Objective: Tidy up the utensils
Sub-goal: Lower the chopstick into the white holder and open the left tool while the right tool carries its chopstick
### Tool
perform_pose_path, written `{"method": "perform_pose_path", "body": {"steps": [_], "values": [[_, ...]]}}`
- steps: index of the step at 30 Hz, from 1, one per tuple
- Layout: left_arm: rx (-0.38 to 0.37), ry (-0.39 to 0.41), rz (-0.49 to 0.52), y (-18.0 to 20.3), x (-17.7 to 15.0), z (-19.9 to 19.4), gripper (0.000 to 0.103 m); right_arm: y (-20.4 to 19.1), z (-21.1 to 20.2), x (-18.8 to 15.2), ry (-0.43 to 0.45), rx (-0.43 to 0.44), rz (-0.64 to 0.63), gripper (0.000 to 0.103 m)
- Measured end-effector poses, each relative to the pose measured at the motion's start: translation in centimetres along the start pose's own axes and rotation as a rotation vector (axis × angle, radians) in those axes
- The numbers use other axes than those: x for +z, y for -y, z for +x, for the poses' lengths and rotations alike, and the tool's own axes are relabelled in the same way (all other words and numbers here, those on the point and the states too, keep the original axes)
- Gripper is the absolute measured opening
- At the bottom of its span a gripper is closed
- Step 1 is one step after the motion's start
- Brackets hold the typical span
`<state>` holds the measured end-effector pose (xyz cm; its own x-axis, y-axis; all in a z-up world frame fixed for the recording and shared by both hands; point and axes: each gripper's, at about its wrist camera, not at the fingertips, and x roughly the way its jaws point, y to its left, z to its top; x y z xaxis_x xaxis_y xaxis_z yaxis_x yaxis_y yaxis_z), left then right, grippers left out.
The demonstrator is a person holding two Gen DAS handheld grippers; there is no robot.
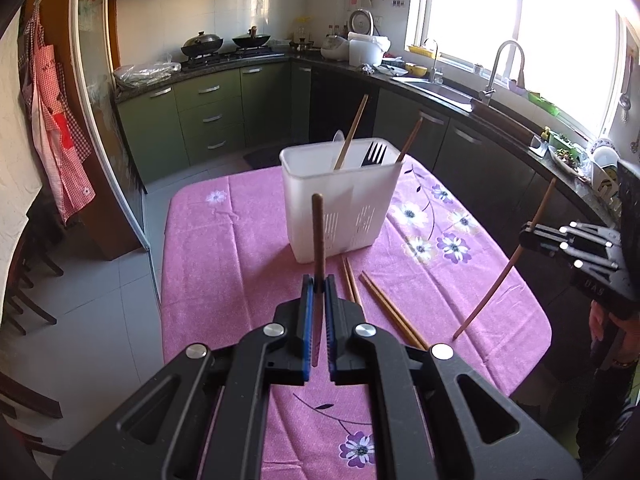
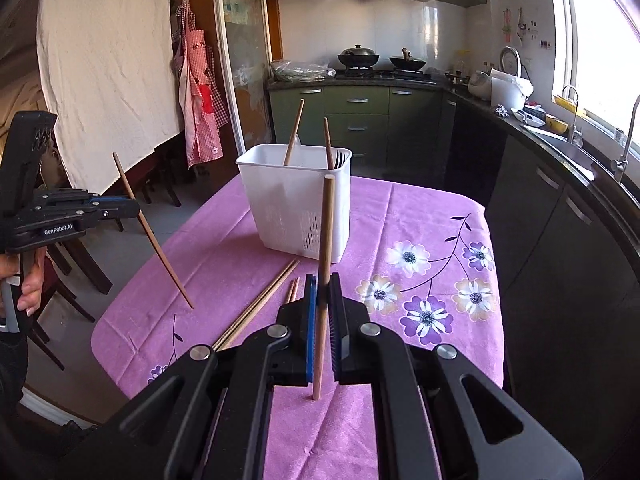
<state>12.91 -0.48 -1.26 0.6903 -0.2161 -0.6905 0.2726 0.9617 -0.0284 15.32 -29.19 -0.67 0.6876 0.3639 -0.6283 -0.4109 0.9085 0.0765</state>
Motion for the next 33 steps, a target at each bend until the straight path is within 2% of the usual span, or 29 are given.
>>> {"method": "perform_pose_path", "body": {"steps": [4, 12, 20, 24, 33], "values": [[0.004, 0.039, 0.026, 0.7, 2.9, -1.5, 0.006, 0.1, 0.1, -0.1, 0.004, 0.008, 0.005, 0.007], [0.008, 0.155, 0.068, 2.3, 10.8, -4.5, 0.006, 0.7, 0.1, -0.2, 0.008, 0.02, 0.021, 0.007], [0.044, 0.239, 0.047, 2.1, 16.7, -3.8, 0.006, 1.0, 0.1, -0.3, 0.006, 0.023, 0.026, 0.007], [0.041, 0.213, 0.022, 1.2, 17.8, -0.8, 0.006, 1.1, 0.0, -0.3, 0.007, 0.021, 0.026, 0.007], [0.044, 0.155, -0.017, -0.9, 16.6, 3.9, 0.006, 0.9, 0.0, -0.2, 0.005, 0.013, 0.024, 0.007]]}}
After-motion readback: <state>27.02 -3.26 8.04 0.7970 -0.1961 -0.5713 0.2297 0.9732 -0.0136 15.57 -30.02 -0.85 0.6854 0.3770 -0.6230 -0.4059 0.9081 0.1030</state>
